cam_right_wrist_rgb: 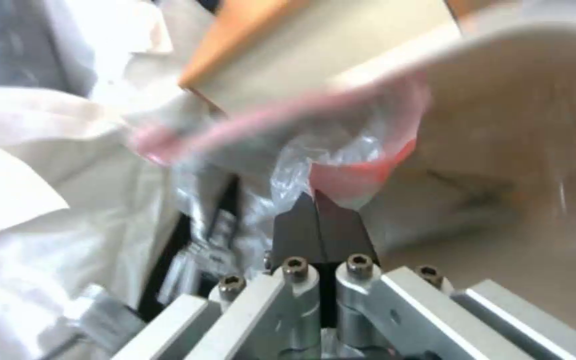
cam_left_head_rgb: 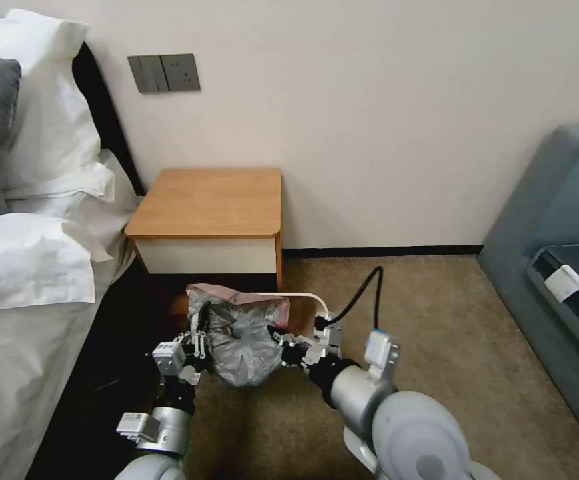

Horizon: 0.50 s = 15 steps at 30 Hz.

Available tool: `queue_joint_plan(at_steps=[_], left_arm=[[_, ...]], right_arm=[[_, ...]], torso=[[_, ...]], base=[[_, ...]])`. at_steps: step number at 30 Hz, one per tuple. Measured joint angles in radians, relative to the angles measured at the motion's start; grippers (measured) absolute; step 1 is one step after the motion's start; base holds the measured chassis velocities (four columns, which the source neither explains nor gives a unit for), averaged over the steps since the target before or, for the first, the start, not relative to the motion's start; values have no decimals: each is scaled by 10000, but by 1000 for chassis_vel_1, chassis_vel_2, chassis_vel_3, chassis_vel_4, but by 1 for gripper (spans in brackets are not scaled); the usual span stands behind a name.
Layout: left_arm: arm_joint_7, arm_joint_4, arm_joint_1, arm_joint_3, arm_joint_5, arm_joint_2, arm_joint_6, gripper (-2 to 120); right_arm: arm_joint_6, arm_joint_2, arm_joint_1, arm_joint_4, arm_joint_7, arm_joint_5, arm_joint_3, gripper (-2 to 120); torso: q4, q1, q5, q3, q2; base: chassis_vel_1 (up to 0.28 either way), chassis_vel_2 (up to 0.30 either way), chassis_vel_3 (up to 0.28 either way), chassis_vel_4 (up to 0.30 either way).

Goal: Pick up the garbage bag from the table and place it over the trash can.

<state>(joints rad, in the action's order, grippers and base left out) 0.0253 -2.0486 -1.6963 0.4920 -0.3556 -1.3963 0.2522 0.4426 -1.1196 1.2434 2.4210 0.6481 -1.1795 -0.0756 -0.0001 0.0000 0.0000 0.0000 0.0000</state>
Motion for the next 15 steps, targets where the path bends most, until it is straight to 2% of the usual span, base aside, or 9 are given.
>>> queue_joint_plan(at_steps=[7,15], left_arm=[[-198,31,-50,-137,244,-91,-94,7],[-363,2,-130,-118,280,-98,-215,7]], right_arm=[[155,533,-91,492,-1121,750,571,0],[196,953,-108,789,-1941,1121,1172,0]], torso=[[0,-1,1,-1,0],[-1,0,0,0,1]], base=[[0,0,0,0],[0,0,0,0]])
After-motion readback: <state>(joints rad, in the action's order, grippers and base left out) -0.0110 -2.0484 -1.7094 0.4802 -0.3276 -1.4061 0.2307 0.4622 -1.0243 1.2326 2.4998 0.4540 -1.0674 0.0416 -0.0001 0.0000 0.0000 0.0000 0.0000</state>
